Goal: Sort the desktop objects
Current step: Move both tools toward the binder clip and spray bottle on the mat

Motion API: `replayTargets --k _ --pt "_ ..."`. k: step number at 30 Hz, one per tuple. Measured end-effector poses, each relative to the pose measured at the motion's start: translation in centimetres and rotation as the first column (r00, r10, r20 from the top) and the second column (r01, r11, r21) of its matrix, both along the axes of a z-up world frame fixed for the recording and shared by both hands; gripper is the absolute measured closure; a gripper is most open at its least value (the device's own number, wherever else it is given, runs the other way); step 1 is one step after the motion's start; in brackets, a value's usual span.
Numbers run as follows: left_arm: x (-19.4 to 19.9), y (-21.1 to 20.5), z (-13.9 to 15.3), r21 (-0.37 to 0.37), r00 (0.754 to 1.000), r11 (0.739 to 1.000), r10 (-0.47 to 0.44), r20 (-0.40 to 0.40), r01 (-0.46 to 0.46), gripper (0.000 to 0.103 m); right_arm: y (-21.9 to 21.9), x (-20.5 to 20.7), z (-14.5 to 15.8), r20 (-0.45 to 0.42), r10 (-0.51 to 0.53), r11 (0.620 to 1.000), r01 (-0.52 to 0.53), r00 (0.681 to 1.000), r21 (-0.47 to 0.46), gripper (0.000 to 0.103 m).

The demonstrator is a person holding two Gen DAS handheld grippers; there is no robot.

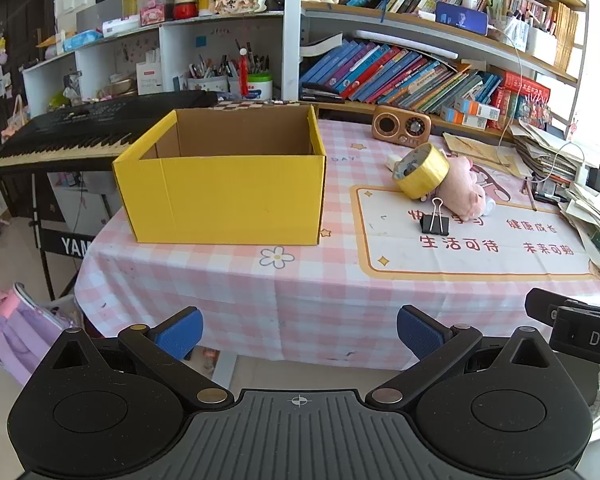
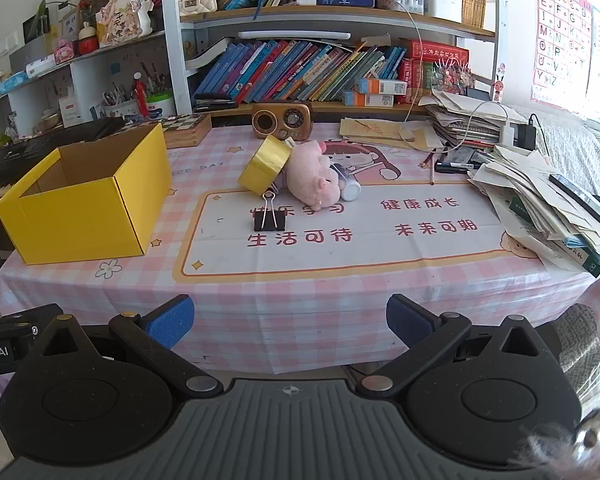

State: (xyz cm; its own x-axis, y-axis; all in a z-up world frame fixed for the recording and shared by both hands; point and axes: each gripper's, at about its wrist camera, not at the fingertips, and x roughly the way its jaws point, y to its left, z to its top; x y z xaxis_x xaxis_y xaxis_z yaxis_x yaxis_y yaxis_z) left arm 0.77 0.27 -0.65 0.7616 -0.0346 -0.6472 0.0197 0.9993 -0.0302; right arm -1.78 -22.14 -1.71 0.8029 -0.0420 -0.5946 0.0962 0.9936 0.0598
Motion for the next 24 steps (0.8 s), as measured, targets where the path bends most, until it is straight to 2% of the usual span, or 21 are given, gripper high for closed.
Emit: replayTargets --k 24 --pt "0.1 1.0 0.2 0.001 1.000 1.000 0.002 0.005 -0.002 0.000 1.7 0.4 0.7 -0.004 0.012 1.000 -0.012 1.000 -0.003 0.000"
